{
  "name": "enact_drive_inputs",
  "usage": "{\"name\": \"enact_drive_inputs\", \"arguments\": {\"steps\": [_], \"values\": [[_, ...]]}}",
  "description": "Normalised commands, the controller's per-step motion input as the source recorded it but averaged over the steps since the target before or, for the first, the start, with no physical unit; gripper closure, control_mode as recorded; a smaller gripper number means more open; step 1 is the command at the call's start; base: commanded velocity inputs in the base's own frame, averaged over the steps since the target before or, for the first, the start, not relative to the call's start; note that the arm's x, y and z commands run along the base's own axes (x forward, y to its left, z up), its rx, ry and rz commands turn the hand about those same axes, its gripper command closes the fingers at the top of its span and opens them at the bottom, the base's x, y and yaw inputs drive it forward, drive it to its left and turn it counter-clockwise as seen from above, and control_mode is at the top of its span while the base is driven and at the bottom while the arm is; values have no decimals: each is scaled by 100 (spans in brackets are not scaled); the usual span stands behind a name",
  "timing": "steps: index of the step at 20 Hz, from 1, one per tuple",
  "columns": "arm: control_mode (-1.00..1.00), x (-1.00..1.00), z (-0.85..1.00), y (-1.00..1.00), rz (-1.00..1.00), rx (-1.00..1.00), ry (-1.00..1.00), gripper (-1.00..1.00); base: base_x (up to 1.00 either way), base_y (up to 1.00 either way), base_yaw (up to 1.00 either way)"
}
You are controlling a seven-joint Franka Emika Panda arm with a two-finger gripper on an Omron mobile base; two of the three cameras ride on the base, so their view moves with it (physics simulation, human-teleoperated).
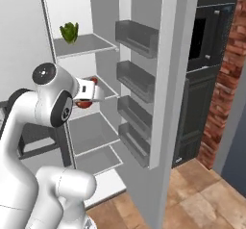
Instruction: Place the onion in the correct fridge rack based on whether it is a fruit or vegetable. Finally, close the fridge door.
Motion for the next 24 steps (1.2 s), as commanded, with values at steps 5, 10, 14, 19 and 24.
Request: {"name": "enact_drive_inputs", "arguments": {"steps": [5, 10, 14, 19, 24], "values": [[100, 0, 0, 0, 0, 0, 0, 100, 53, -11, 28], [100, 0, 0, 0, 0, 0, 0, 100, 46, -28, 27], [100, 0, 0, 0, 0, 0, 0, 100, 46, -23, 28], [100, 0, 0, 0, 0, 0, 0, 100, 46, -14, 29], [100, 0, 0, 0, 0, 0, 0, 100, 35, -28, 25]]}}
